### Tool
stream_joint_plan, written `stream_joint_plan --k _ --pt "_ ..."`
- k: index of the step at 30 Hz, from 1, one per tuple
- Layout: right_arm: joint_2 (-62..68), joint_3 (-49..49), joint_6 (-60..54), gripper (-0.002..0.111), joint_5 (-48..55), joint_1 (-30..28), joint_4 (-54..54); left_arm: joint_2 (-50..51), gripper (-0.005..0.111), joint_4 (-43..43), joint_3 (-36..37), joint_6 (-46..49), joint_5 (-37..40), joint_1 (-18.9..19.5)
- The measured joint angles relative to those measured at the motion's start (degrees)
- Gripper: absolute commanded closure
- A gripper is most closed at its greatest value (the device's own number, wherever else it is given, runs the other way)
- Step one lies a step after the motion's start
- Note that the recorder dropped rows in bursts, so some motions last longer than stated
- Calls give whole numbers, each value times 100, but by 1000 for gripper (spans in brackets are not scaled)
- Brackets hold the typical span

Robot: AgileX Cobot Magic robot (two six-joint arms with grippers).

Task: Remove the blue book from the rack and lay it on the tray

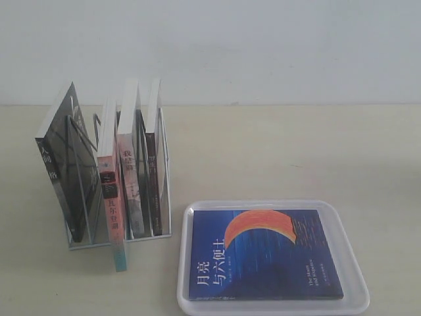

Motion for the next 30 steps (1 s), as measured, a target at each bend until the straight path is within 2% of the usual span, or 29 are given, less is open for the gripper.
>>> stream_joint_plan --k 4,7,8,11,30 --pt "-2 0 -1094 108 326 0 178 0 103 0 0 0 0 0" --pt "-2 0 -2528 108 487 0 764 0 103 0 0 0 0 0" --pt "-2 0 -3455 108 637 0 1350 0 103 0 0 0 0 0" --pt "-2 12 -4661 108 851 0 1955 0 103 0 0 0 0 0" --pt "-2 35 -4269 108 959 0 1940 0 103 0 0 0 0 0"
